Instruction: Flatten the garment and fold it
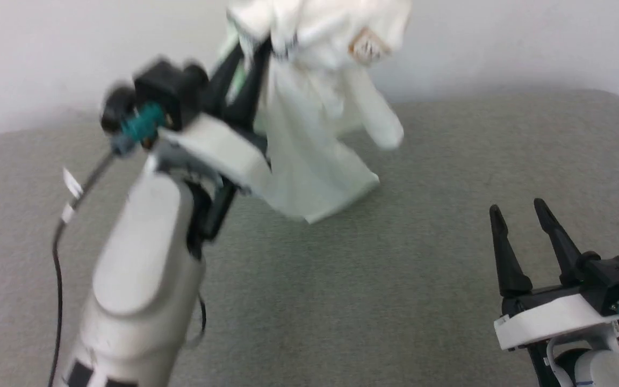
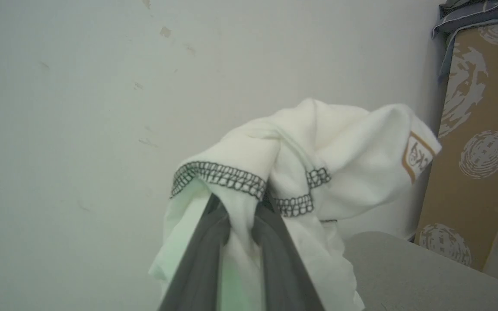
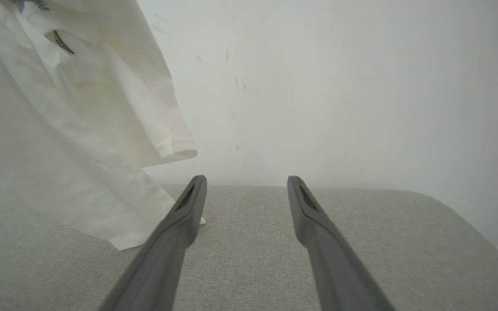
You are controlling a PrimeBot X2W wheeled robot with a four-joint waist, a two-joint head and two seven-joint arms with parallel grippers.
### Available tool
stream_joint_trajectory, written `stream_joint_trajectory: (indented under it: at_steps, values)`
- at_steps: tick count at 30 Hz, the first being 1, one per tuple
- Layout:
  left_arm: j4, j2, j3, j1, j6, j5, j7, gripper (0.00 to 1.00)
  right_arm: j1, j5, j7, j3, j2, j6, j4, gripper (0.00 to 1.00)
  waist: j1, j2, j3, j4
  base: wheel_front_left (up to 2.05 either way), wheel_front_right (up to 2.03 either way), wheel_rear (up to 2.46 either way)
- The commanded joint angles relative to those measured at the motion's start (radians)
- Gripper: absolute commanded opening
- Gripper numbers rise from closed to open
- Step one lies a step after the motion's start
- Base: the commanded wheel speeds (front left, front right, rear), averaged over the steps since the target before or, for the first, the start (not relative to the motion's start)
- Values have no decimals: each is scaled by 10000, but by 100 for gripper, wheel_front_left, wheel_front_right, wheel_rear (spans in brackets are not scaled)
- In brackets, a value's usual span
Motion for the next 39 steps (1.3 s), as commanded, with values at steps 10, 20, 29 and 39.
stream_joint_trajectory:
  at_steps: [10,20,29,39]
  values:
    - [1741,-414,-1050,5236,542,-462,89,0,197,241,-70,98,26,-17,74,100,1,-1,225,-1254,0,0,0]
    - [1473,-552,-1652,5996,569,15,-1761,100,566,201,52,-23,26,-17,77,100,1,-1,-368,-593,0,0,0]
    - [-308,-557,-269,6185,1375,-285,-2157,100,905,203,194,-52,26,-17,-87,100,1,-1,-806,-111,0,0,0]
    - [-1015,92,1820,7133,1931,-386,-2168,100,1154,143,372,19,26,-17,-296,100,1,-1,-874,149,0,0,0]
